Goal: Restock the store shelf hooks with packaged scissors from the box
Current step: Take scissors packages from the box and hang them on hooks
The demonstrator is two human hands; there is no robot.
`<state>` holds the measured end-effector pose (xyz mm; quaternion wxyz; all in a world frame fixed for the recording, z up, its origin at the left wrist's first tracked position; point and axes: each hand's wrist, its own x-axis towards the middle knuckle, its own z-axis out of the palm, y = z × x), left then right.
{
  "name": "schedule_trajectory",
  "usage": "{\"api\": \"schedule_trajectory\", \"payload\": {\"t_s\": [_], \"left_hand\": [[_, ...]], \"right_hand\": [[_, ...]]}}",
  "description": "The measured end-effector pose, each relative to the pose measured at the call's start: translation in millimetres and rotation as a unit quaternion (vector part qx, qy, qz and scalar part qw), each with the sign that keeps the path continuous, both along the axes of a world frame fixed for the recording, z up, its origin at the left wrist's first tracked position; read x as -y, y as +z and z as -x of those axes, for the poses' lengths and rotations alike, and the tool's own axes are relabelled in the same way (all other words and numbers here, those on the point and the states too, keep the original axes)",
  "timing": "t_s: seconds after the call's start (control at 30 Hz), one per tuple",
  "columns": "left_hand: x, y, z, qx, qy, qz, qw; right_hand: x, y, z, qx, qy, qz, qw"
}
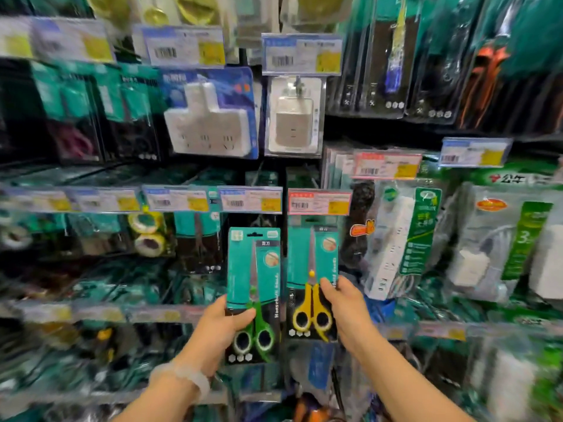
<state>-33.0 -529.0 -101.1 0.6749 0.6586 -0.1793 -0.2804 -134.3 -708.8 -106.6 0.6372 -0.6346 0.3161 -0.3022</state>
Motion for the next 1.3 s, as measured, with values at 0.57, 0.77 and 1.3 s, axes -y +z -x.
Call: {"api": "schedule_trajectory", "payload": {"t_s": [0.57,0.77,1.3], "left_hand": [[21,3,-23,-0.029,-0.008,0.020,0.999],[25,2,-22,-0.034,-0.005,0.032,0.999],[18,-2,-28,-0.043,0.001,0.013,0.999]], "right_hand": [[16,33,-23,0.035,-0.006,0.049,0.998],[17,29,-20,0.043,0.009,0.078,0.996],[15,20,-23,0.084,-0.063,0.120,0.987]]}}
